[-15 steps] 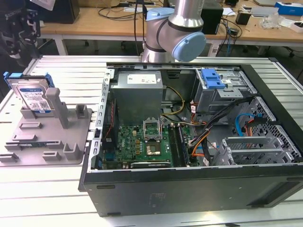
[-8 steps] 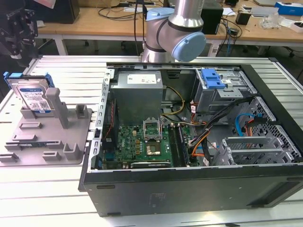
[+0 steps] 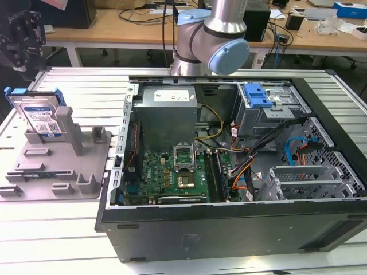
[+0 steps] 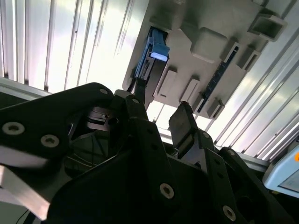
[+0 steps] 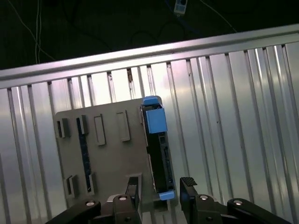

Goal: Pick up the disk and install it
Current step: 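Pick up the disk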

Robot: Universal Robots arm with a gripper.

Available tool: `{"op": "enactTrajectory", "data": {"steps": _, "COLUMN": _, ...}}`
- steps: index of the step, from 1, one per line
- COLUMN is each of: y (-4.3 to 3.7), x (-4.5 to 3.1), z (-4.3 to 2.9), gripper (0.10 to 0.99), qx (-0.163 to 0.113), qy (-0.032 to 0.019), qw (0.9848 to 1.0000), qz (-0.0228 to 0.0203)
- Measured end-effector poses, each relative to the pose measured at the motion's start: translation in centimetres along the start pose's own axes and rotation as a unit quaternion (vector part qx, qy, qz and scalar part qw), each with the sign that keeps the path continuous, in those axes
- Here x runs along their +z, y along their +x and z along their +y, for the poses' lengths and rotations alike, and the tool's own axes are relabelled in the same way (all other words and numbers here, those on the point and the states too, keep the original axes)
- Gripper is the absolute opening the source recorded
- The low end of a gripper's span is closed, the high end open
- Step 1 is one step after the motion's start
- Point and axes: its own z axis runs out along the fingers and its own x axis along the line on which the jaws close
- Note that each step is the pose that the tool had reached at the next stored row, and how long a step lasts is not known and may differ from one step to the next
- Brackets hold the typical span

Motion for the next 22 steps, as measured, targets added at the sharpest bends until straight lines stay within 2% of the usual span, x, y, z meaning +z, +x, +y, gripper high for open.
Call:
{"op": "enactTrajectory", "data": {"steps": 4, "y": -0.16, "x": 0.05, "z": 0.02, "gripper": 0.482, "qx": -0.026, "qy": 0.0010, "qw": 0.9997, "qz": 0.0027}}
{"op": "enactTrajectory", "data": {"steps": 7, "y": -0.24, "x": 0.20, "z": 0.23, "gripper": 0.482, "qx": -0.027, "qy": 0.0105, "qw": 0.9996, "qz": 0.0030}}
{"op": "enactTrajectory", "data": {"steps": 9, "y": -0.17, "x": 0.58, "z": 1.07, "gripper": 0.482, "qx": -0.028, "qy": 0.0175, "qw": 0.9995, "qz": 0.0024}}
{"op": "enactTrajectory", "data": {"steps": 10, "y": -0.11, "x": 0.73, "z": 1.50, "gripper": 0.482, "qx": -0.028, "qy": 0.0186, "qw": 0.9994, "qz": 0.0022}}
{"op": "enactTrajectory", "data": {"steps": 12, "y": -0.03, "x": 0.90, "z": 2.12, "gripper": 0.482, "qx": -0.028, "qy": 0.0191, "qw": 0.9994, "qz": 0.0022}}
{"op": "enactTrajectory", "data": {"steps": 14, "y": 0.07, "x": 1.21, "z": 3.31, "gripper": 0.482, "qx": -0.030, "qy": 0.0193, "qw": 0.9994, "qz": 0.0022}}
{"op": "enactTrajectory", "data": {"steps": 17, "y": 0.04, "x": 1.46, "z": 3.96, "gripper": 0.482, "qx": -0.032, "qy": 0.0193, "qw": 0.9993, "qz": 0.0022}}
{"op": "enactTrajectory", "data": {"steps": 22, "y": -0.01, "x": 1.82, "z": 4.64, "gripper": 0.482, "qx": -0.043, "qy": 0.0194, "qw": 0.9989, "qz": 0.0025}}
